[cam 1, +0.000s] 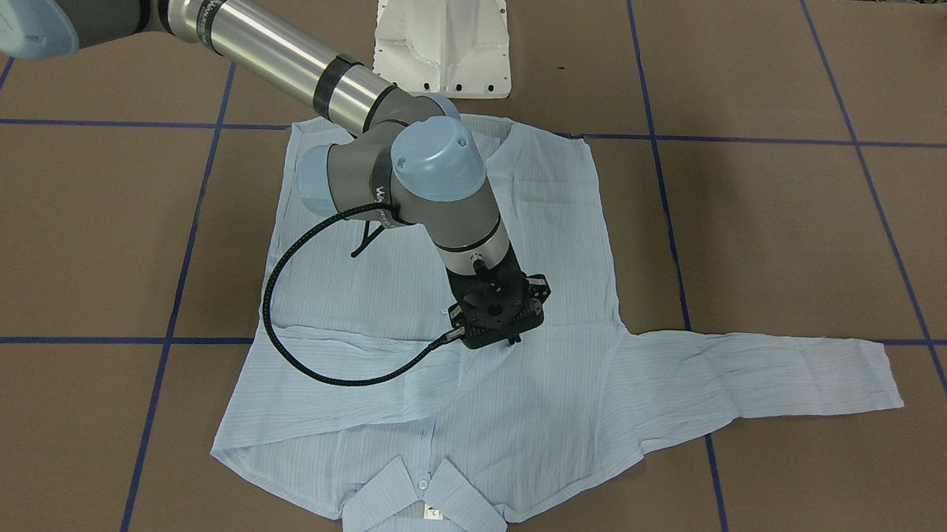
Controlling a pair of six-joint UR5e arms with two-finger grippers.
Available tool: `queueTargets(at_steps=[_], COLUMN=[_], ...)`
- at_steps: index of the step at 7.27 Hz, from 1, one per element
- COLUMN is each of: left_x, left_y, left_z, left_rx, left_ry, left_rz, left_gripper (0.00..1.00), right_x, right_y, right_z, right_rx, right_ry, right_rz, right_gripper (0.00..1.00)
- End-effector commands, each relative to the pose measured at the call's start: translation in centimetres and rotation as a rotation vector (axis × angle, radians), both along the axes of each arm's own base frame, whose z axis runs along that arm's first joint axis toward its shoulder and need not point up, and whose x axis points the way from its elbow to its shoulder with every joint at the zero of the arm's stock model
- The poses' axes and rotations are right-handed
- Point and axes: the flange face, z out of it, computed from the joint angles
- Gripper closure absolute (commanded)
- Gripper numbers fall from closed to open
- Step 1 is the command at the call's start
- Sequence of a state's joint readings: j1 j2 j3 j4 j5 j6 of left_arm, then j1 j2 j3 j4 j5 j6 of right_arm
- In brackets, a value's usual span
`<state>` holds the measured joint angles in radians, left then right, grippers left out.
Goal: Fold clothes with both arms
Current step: 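Carry the grasped sleeve across the shirt body toward the collar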
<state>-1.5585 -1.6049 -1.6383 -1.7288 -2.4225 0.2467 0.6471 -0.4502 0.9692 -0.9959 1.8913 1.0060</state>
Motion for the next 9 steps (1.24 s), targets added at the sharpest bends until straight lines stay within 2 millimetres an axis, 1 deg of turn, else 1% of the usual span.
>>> queueTargets(at_steps=[1, 2, 3, 4, 5, 6, 7, 9], left_x=[0.0, 0.0, 0.0, 0.0, 0.1, 0.1, 0.1, 0.1], left_y=[0.0, 0.0, 0.0, 0.0, -0.2, -0.2, -0.3, -0.2], left_z=[-0.1, -0.1, -0.1, -0.1, -0.2, -0.4, -0.3, -0.4], left_rx=[0.000, 0.000, 0.000, -0.001, 0.001, 0.004, 0.003, 0.003], left_ry=[0.000, 0.000, 0.000, 0.000, 0.000, 0.000, 0.000, 0.001], left_rz=[-0.001, -0.001, -0.001, -0.002, -0.001, -0.001, -0.001, -0.002], left_gripper=[0.01, 0.01, 0.01, 0.01, 0.01, 0.01, 0.01, 0.01], right_x=[-1.6, -3.0, -3.6, -4.0, -3.9, -3.7, -3.6, -4.2], right_y=[0.3, 0.8, 0.9, 1.2, 1.4, 1.5, 1.6, 2.1], right_z=[0.6, 0.7, 1.3, 1.0, -1.8, -4.0, -5.1, -5.2], right_rx=[0.004, 0.017, 0.021, 0.045, 0.070, 0.076, 0.039, 0.020], right_ry=[0.016, 0.016, 0.012, -0.010, -0.039, -0.063, -0.089, -0.083], right_rz=[0.005, 0.008, 0.008, 0.019, 0.028, 0.034, 0.059, 0.082], right_gripper=[1.00, 1.00, 1.00, 0.01, 0.00, 0.00, 0.00, 0.01])
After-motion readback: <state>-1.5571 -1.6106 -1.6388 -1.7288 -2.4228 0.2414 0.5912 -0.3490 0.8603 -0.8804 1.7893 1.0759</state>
